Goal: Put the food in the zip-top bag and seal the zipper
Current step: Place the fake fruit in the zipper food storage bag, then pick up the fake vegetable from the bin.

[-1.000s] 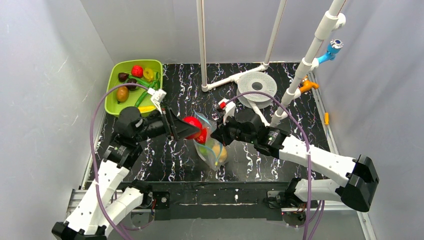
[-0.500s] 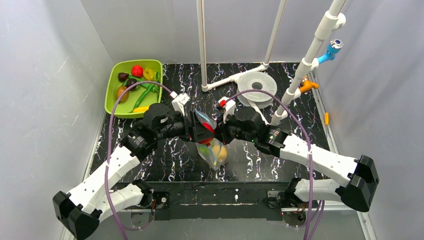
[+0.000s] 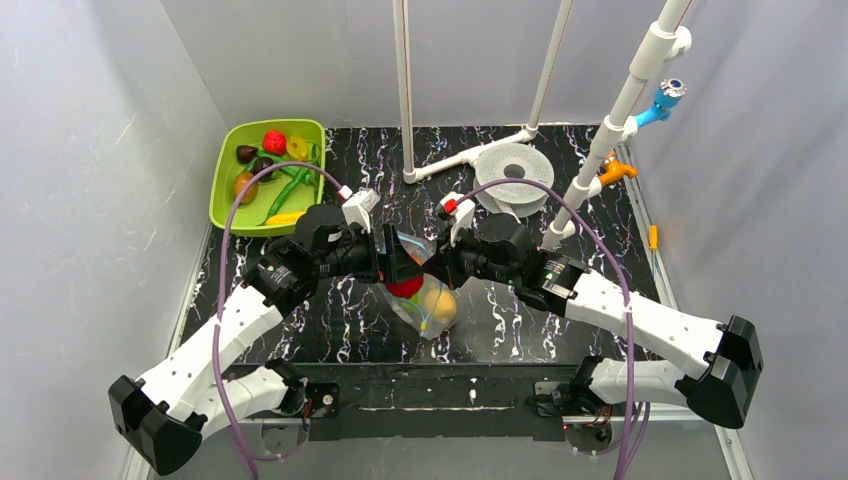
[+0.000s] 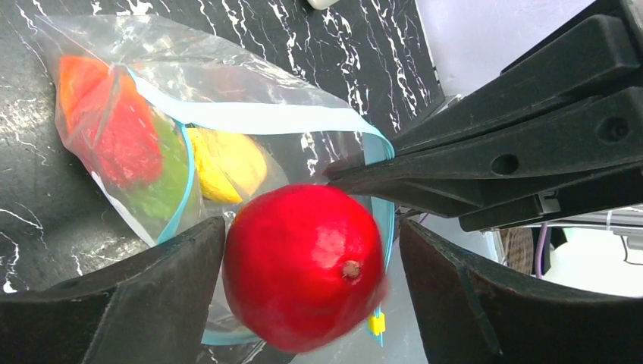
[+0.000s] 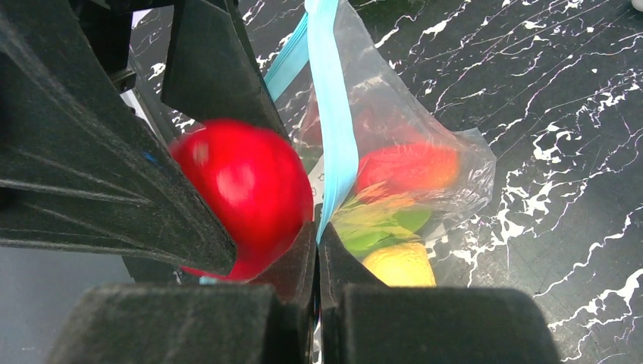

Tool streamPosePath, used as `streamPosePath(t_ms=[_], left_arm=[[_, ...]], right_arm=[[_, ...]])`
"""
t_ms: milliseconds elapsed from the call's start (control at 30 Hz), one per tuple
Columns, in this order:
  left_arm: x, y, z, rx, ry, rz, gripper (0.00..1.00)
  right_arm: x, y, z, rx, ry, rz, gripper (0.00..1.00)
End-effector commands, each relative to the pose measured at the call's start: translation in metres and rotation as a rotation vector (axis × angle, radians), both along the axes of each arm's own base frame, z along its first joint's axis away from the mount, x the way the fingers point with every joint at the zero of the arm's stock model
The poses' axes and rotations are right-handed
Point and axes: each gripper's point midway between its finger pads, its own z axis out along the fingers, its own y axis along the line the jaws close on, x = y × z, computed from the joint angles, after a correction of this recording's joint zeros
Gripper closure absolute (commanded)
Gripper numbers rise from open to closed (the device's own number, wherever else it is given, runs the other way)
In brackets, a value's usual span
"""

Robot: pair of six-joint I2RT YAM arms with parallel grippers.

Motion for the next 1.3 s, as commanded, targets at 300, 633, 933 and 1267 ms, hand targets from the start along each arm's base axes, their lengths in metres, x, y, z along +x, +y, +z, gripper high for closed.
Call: streamPosePath(t_ms=[300,633,933,1267], left_arm=[[0.003,0.008,0.035,0.028,-0.107,-0.001,0.02],[0.013,0.058,0.072,0.184,-0.29,0.149,0.02],[0.045,0.169,0.091,0.496,-0.542,0.627,0.02],[0.112,0.237,0.046,0.886,-0.564,0.874,0.02]], right_arm=[[0.005,0.002,0.031,0.063,-0.066,-0.003,0.99],[0.003,0.001,0.028,0.063,-0.062,0.002,0.99],[0.002,-0.001,0.021,0.065,-0.058,0.004,0.99],[-0.001,0.0,0.025,0.086,-0.062,0.016,0.99]])
